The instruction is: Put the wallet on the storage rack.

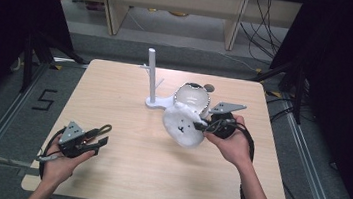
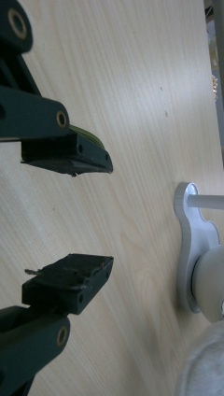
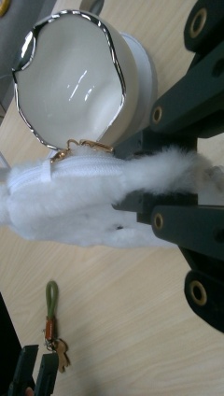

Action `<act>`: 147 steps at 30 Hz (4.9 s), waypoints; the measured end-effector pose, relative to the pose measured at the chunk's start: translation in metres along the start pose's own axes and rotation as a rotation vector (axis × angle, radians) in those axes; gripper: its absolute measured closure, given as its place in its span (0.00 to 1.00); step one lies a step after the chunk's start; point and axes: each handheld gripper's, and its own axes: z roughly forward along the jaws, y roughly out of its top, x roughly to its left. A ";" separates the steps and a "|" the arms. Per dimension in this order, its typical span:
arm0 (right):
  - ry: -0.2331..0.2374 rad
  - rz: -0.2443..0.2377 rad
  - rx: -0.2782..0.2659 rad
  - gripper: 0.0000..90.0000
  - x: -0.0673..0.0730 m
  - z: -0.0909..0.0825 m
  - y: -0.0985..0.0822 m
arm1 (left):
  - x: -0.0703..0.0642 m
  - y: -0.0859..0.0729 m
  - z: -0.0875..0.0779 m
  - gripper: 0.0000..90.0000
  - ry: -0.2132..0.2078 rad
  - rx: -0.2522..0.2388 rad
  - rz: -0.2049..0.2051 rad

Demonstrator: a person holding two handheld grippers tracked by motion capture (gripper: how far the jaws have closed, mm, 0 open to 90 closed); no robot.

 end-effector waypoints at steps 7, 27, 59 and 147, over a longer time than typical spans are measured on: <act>-0.041 0.011 -0.007 0.87 -0.009 -0.003 0.009 | 0.003 -0.006 0.003 0.51 0.007 0.021 -0.012; -0.090 0.021 -0.003 0.87 -0.035 0.000 0.038 | 0.003 -0.011 0.005 0.50 -0.002 0.026 -0.021; -0.185 -0.001 0.013 0.87 -0.068 0.029 0.066 | 0.004 -0.012 0.006 0.50 -0.001 0.027 -0.032; -0.334 0.086 0.027 0.46 -0.051 0.009 -0.028 | 0.014 0.006 0.005 0.42 0.049 0.035 -0.002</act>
